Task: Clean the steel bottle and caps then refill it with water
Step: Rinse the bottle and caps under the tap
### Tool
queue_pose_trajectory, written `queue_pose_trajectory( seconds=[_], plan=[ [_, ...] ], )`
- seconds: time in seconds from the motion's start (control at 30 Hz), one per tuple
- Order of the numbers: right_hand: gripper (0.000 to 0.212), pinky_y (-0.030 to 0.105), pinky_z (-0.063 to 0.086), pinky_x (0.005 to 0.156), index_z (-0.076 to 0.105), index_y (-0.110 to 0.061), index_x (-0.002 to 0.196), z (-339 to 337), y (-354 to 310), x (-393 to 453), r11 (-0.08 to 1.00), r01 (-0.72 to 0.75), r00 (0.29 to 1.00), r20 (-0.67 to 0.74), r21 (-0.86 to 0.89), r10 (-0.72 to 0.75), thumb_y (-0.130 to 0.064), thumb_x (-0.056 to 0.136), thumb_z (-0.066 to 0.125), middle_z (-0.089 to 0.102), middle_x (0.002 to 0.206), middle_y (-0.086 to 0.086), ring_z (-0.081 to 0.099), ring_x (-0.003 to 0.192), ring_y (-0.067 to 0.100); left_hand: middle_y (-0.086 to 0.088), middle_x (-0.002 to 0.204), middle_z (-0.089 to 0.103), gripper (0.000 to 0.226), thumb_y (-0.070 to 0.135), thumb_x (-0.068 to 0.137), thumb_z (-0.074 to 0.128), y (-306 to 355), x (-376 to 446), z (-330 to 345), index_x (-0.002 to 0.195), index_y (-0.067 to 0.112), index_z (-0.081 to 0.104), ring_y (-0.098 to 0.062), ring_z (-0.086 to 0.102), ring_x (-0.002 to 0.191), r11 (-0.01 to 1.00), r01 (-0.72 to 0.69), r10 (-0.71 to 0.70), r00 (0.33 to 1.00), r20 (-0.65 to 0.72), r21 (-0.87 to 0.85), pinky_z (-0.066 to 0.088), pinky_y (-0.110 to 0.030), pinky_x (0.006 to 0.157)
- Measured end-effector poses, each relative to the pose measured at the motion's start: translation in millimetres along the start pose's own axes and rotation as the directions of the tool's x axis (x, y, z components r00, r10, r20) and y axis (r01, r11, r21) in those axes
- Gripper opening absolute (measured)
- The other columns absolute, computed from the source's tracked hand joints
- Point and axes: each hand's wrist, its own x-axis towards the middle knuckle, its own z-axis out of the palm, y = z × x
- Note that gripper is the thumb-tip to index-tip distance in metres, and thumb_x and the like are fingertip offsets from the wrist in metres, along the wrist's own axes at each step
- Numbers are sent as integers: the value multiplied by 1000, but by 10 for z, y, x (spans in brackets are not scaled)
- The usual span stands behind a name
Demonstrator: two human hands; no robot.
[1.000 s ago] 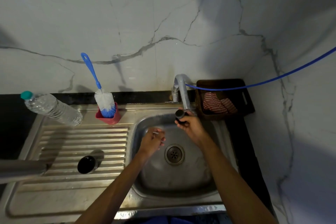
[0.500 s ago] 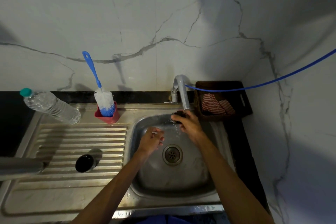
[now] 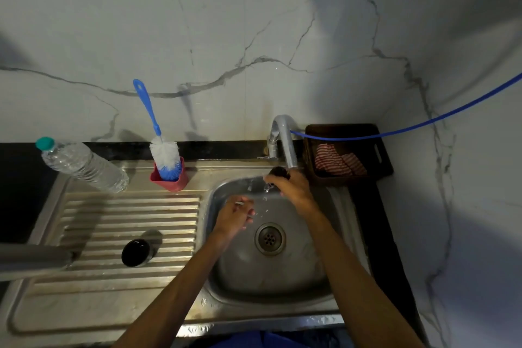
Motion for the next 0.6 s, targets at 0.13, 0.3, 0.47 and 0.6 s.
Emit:
queue_pose_trajectory(
  seconds=[0.13, 0.3, 0.47, 0.6],
  plan=[
    [34, 36, 57, 84, 63, -31, 102, -231, 427, -161, 990, 26, 991, -126, -141, -44, -36, 76, 84, 68, 100, -6, 66, 91, 14, -9, 98, 76, 14, 30, 105, 61, -105, 128, -74, 109, 20, 68, -17, 68, 80, 999, 39, -39, 999, -8, -29, 49, -27, 68],
    [49, 43, 63, 85, 70, -25, 112, -721, 318, -427, 992, 86, 992, 103, -95, -76, -30, 69, 92, 76, 105, 4, 75, 94, 21, -8, 96, 74, 19, 32, 107, 56, -22, 180, -107, 111, 18, 68, -18, 67, 83, 999, 35, -34, 999, 17, -23, 50, -29, 71],
    [35, 42, 57, 97, 69, -6, 119, -910, 492, -577, 993, 40, 970, 243, -113, -11, -9, 85, 77, 74, 113, 18, 73, 103, 34, -5, 95, 74, 19, 35, 106, 57, -12, 95, -190, 110, 19, 68, -18, 67, 83, 999, 5, -4, 1000, 20, -32, 49, -30, 72],
    [45, 19, 50, 71, 70, -2, 115, -471, 1099, -727, 784, 1, 990, 113, -621, 88, -31, 82, 81, 70, 115, 15, 68, 103, 23, 2, 86, 74, 12, 32, 105, 60, -188, -11, -235, 108, 21, 64, -13, 67, 72, 1000, -6, 6, 1000, 13, 12, 48, -27, 65]
  ],
)
